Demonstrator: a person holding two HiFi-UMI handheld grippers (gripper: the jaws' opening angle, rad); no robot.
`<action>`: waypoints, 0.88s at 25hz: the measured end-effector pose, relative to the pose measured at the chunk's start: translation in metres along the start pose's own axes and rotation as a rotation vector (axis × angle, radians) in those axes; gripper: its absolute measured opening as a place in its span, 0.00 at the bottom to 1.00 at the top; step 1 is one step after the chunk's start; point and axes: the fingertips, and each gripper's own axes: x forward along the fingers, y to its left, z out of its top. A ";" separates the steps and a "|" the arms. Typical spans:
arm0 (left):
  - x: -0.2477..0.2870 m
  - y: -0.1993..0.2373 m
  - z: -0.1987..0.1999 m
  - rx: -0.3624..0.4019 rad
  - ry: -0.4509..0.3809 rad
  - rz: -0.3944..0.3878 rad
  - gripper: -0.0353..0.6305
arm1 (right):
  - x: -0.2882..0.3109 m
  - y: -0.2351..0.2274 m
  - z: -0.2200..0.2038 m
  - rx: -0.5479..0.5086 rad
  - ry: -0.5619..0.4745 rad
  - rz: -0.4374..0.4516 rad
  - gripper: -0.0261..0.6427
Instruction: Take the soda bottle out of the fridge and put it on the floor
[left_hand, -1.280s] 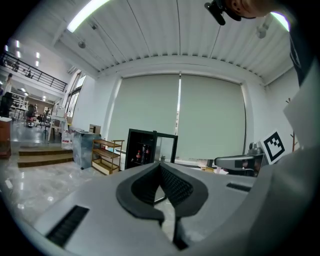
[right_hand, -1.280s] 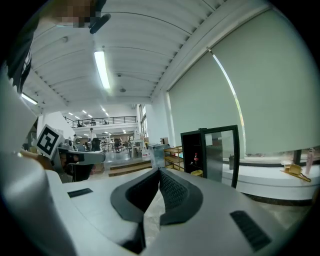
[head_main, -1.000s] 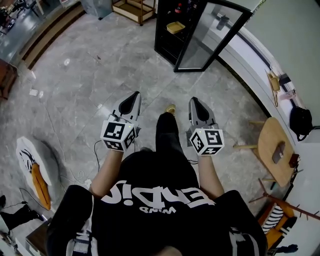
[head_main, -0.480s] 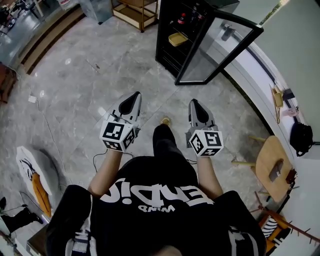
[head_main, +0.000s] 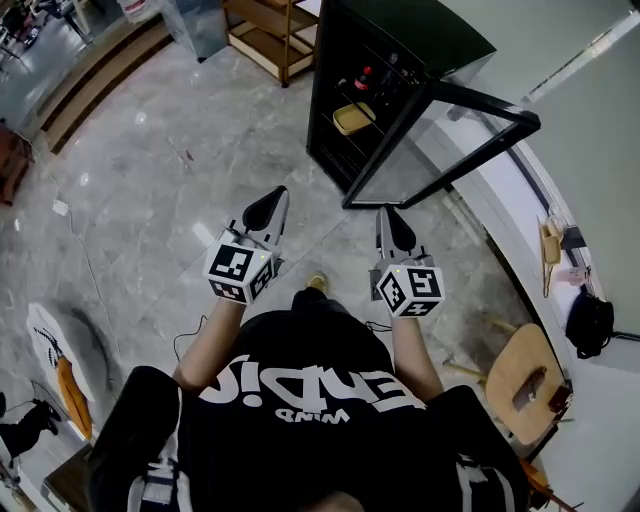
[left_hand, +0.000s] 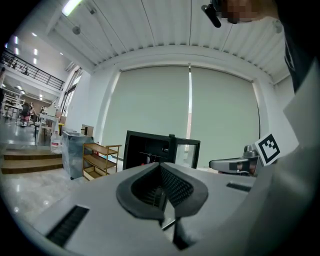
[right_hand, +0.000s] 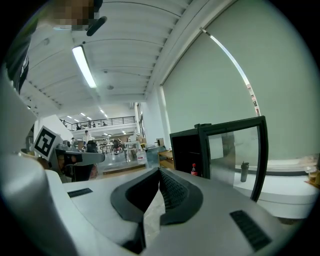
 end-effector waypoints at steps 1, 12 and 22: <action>0.011 0.003 0.003 -0.001 -0.001 0.004 0.06 | 0.010 -0.006 0.003 0.001 0.002 0.008 0.07; 0.098 0.043 0.029 0.013 -0.005 -0.022 0.06 | 0.097 -0.029 0.024 0.001 -0.004 0.050 0.07; 0.164 0.067 0.057 0.048 0.001 -0.140 0.06 | 0.146 -0.060 0.050 0.031 -0.062 -0.065 0.07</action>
